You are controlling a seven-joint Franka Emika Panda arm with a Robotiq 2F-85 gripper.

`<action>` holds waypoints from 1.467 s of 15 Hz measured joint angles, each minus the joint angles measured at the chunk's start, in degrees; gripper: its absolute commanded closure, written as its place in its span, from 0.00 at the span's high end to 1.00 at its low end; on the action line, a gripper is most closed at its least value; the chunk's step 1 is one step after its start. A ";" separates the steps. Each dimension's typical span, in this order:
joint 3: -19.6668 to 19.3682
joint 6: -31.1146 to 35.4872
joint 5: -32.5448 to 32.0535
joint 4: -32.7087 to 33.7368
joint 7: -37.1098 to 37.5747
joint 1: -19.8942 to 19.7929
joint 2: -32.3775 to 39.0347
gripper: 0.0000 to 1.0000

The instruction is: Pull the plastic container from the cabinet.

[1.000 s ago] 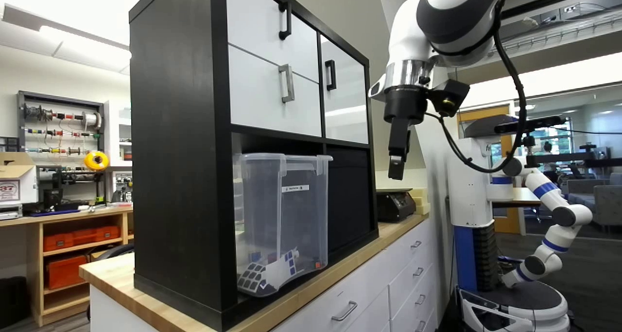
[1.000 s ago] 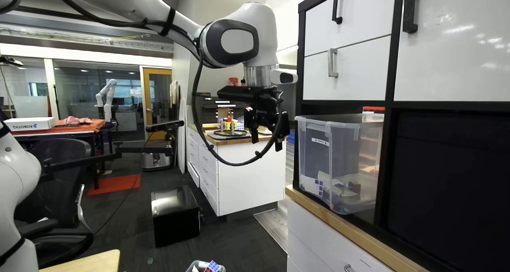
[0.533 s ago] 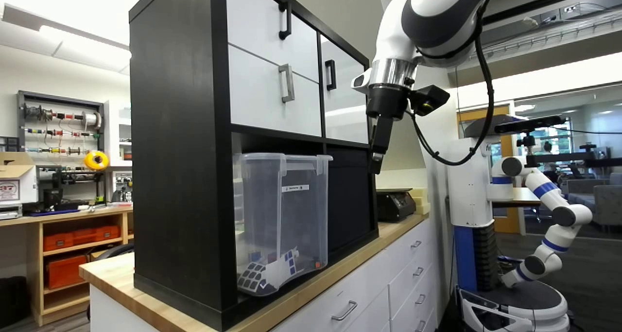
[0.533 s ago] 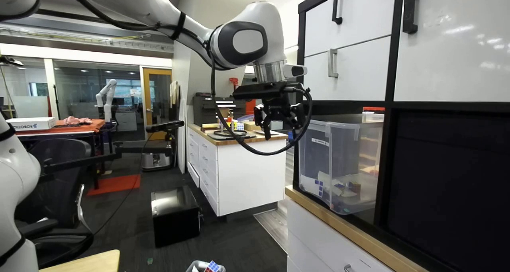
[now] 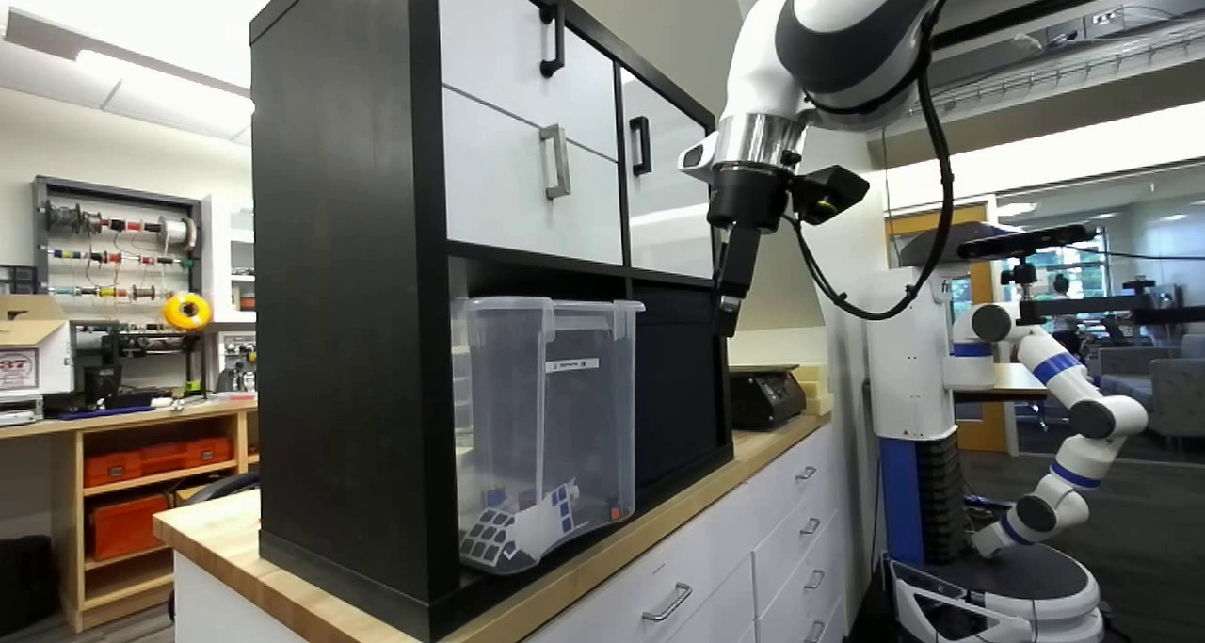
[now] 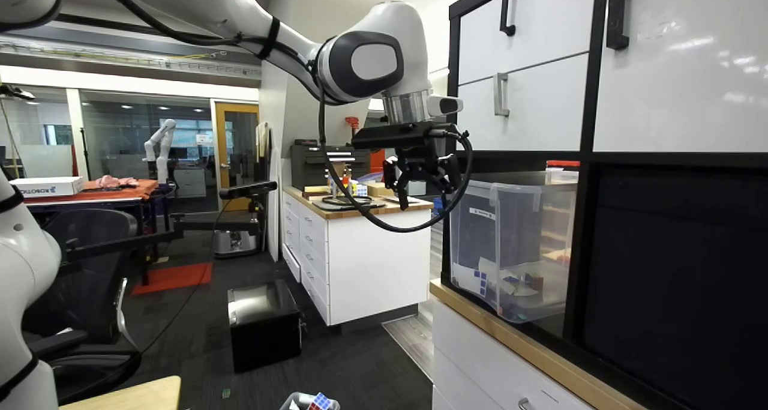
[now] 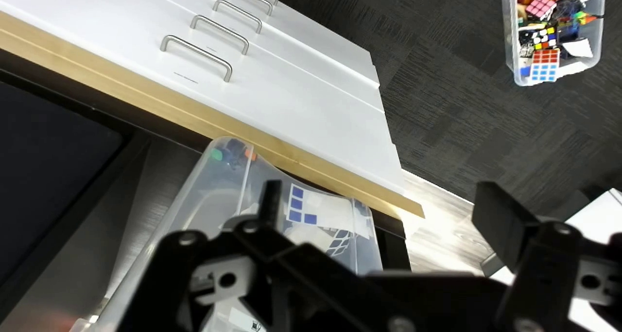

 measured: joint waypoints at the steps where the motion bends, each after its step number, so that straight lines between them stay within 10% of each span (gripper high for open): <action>1: 0.08 0.03 0.00 0.00 -0.32 0.04 0.00 1.00; 22: 2.36 23.19 0.51 -1.42 -27.79 3.85 0.01 1.00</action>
